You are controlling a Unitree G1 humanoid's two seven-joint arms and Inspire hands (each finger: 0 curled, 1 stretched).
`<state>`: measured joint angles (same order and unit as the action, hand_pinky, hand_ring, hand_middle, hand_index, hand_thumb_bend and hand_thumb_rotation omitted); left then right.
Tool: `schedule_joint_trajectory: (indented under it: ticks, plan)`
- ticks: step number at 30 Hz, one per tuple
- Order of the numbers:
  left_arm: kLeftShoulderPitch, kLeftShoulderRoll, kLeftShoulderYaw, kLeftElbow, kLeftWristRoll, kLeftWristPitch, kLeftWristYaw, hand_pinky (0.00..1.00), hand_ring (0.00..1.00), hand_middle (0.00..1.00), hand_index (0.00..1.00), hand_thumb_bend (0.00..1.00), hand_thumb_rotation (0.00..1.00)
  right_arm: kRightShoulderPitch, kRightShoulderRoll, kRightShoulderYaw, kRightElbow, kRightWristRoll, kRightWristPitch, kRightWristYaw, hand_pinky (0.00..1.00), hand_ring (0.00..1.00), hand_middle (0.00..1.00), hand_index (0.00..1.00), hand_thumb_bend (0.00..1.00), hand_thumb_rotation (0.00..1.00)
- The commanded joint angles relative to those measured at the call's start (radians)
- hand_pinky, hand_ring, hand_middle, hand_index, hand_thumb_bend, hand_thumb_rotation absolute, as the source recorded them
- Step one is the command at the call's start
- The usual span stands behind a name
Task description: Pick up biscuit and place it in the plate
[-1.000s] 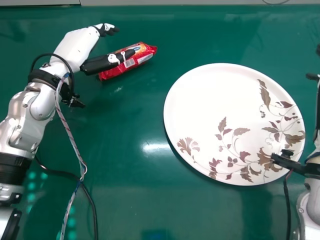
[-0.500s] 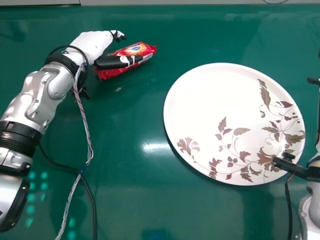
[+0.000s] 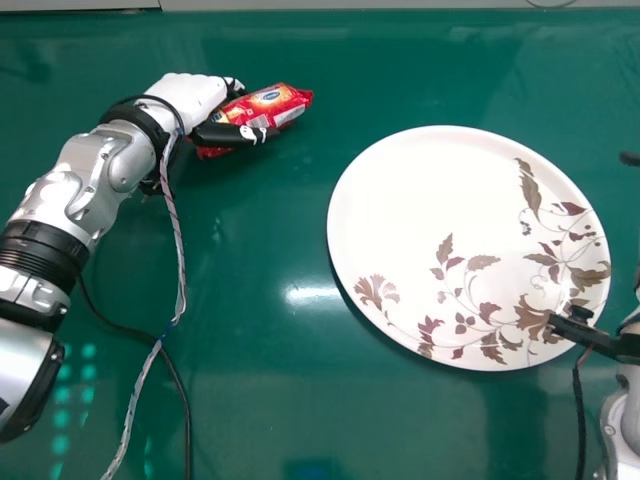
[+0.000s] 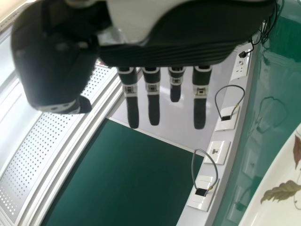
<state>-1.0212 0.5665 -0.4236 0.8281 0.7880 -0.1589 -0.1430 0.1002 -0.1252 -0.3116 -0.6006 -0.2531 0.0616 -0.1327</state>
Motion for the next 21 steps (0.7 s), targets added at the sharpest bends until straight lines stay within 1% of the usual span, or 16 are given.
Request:
schedule_joint_trajectory:
  ticks: [1, 5, 7, 9, 10, 11, 12, 13, 14, 16, 17, 21]
  plan:
    - [-0.001, -0.003, -0.037, 0.052, 0.026, 0.009, -0.016, 0.84, 0.89, 0.88, 0.91, 1.0, 0.5, 0.007, -0.006, -0.008, -0.01, 0.003, 0.0, 0.004, 0.68, 0.81, 0.84, 0.81, 0.55, 0.51]
    - [-0.041, -0.022, -0.068, 0.111, 0.044, 0.024, -0.015, 0.84, 0.9, 0.88, 0.91, 1.0, 0.49, 0.01, -0.009, -0.011, -0.012, 0.01, -0.004, 0.009, 0.69, 0.82, 0.85, 0.81, 0.54, 0.5]
    - [-0.062, -0.03, -0.093, 0.138, 0.064, 0.033, -0.007, 0.84, 0.89, 0.88, 0.9, 0.96, 0.47, 0.012, -0.008, -0.012, -0.014, 0.012, -0.004, 0.01, 0.68, 0.82, 0.85, 0.81, 0.54, 0.5]
    - [-0.083, -0.042, -0.117, 0.171, 0.081, 0.039, 0.004, 0.78, 0.83, 0.84, 0.85, 0.83, 0.29, 0.015, -0.004, -0.013, -0.019, 0.008, 0.002, 0.008, 0.68, 0.81, 0.85, 0.8, 0.54, 0.5]
    - [-0.094, -0.05, -0.126, 0.195, 0.085, 0.04, 0.006, 0.73, 0.79, 0.79, 0.8, 0.75, 0.17, 0.015, 0.0, -0.012, -0.023, 0.006, 0.008, 0.007, 0.67, 0.81, 0.84, 0.8, 0.55, 0.5]
    - [-0.103, -0.057, -0.132, 0.222, 0.084, 0.034, 0.009, 0.67, 0.74, 0.75, 0.76, 0.68, 0.09, 0.017, 0.002, -0.012, -0.027, 0.002, 0.012, 0.004, 0.67, 0.81, 0.84, 0.8, 0.55, 0.5]
    - [-0.111, -0.064, -0.135, 0.248, 0.079, 0.023, 0.013, 0.56, 0.63, 0.67, 0.72, 0.62, 0.04, 0.018, 0.003, -0.013, -0.03, 0.001, 0.015, 0.004, 0.67, 0.8, 0.84, 0.8, 0.56, 0.5]
    - [-0.118, -0.07, -0.136, 0.269, 0.07, 0.011, 0.012, 0.43, 0.52, 0.59, 0.68, 0.56, 0.02, 0.02, 0.002, -0.015, -0.028, 0.004, 0.008, 0.004, 0.67, 0.8, 0.84, 0.8, 0.56, 0.51]
    - [-0.123, -0.075, -0.136, 0.285, 0.063, -0.003, 0.013, 0.34, 0.44, 0.52, 0.62, 0.52, 0.01, 0.021, 0.001, -0.017, -0.028, 0.005, 0.005, 0.005, 0.67, 0.8, 0.84, 0.8, 0.55, 0.51]
    - [-0.128, -0.079, -0.137, 0.302, 0.055, -0.026, 0.014, 0.28, 0.39, 0.47, 0.56, 0.5, 0.0, 0.022, 0.002, -0.019, -0.03, 0.008, 0.005, 0.005, 0.66, 0.8, 0.84, 0.8, 0.55, 0.51]
    - [-0.128, -0.08, -0.139, 0.305, 0.052, -0.036, 0.015, 0.26, 0.39, 0.47, 0.53, 0.5, 0.0, 0.023, 0.005, -0.019, -0.033, 0.008, 0.007, 0.004, 0.66, 0.8, 0.84, 0.8, 0.55, 0.5]
    - [-0.122, -0.079, -0.149, 0.299, 0.056, -0.056, 0.028, 0.22, 0.39, 0.45, 0.52, 0.49, 0.0, 0.022, 0.008, -0.025, -0.027, 0.017, -0.004, 0.001, 0.67, 0.8, 0.84, 0.81, 0.54, 0.49]
